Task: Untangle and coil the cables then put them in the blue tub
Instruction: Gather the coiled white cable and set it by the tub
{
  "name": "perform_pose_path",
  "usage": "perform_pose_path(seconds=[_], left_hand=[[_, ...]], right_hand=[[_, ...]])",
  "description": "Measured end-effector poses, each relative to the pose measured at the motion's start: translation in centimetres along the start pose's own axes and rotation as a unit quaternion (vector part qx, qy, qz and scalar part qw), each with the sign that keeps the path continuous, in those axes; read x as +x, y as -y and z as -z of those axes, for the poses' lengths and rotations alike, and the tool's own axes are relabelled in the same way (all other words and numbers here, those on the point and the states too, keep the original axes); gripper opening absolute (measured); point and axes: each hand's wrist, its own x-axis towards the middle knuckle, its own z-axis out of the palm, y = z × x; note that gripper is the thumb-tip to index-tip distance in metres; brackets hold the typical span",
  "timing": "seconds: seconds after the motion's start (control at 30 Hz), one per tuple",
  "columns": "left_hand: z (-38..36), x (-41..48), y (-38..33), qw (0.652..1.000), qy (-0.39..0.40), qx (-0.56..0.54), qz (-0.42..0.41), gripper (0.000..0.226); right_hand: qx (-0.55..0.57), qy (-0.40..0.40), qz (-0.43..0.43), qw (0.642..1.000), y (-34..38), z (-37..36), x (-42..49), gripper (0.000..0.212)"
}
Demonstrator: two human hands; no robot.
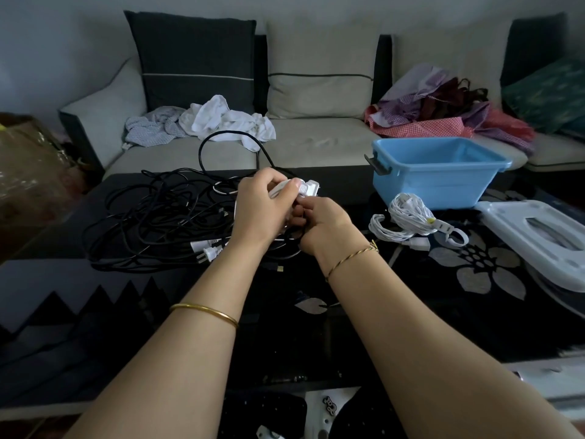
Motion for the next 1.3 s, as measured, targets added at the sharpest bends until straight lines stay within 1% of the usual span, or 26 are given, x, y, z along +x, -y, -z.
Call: perform_pose_path(seconds=[0.1,0.2,0.37,0.53,0.6,0.7,0.77,0.8,0.87,0.93,0.97,1.03,1.07,1.13,1.2,1.3], left_hand=[[-0.2,0.1,0.1,1.000,-0.008,0.003,-0.013,0.017],[-0.2,0.2,0.1,1.000,-0.017,-0.002,-0.013,0.018],[0.1,0.2,0.1,1.000,0.006,-0.002,0.006,0.011],[0.3,0.3,0.1,1.000,0.007,-0.011,0.018,0.014],[0.3,0.4,-0.1,1.000,-0.008,-0.010,0.016,0.014],[0.6,0.4,-0.2,0.999,-0.027,-0.025,0.027,0.012],[1.0,0.5,-0.1,0.998,-0.040,-0.028,0.025,0.016],[1.1,0.5,0.0,0.998,-0.048,-0.028,0.025,0.021],[1.4,0.6,0.1,0.997,-0.062,-0.040,0.035,0.037],[1.3,0.5,0.0,0.994,-0.069,-0.059,0.056,0.050],[1.3,0.5,0.0,0.993,-0.070,-0.064,0.065,0.052],[1.2,0.5,-0.1,0.993,-0.072,-0.063,0.069,0.048],[1.3,0.6,-0.1,0.993,-0.072,-0.063,0.067,0.044],[1.2,0.6,-0.2,0.993,-0.065,-0.071,0.067,0.037],[1.2,0.7,-0.4,0.991,-0.052,-0.096,0.081,0.031],[1.2,0.8,-0.8,0.979,-0.034,-0.156,0.124,0.021]], right_hand=[[0.029,0.013,-0.003,0.999,0.0,0.2,0.1,0.019],[0.029,0.023,-0.007,0.999,0.0,0.2,-0.2,0.022],[0.018,0.023,-0.013,0.999,0.1,0.4,-0.6,0.026],[0.015,0.035,-0.012,0.999,0.2,0.3,-1.0,0.018],[0.006,0.046,-0.001,0.999,0.2,0.1,-1.3,0.017],[-0.039,0.067,0.033,0.996,0.4,-0.1,-1.9,0.017],[-0.060,0.077,0.063,0.993,0.6,-0.1,-2.4,0.010],[-0.083,0.080,0.078,0.990,0.9,0.0,-2.6,0.010],[-0.134,0.085,0.096,0.983,1.4,0.3,-3.0,0.015],[-0.157,0.123,0.087,0.976,2.0,0.6,-3.3,0.019],[-0.166,0.147,0.078,0.972,2.3,0.7,-3.5,0.018],[-0.193,0.170,0.079,0.963,2.6,1.1,-3.8,0.017],[-0.205,0.176,0.094,0.958,2.7,1.3,-3.8,0.020],[-0.217,0.196,0.146,0.945,2.8,1.7,-3.9,0.025],[-0.248,0.208,0.205,0.924,2.9,2.0,-4.0,0.023],[-0.330,0.182,0.289,0.880,2.9,2.1,-4.2,0.015]])
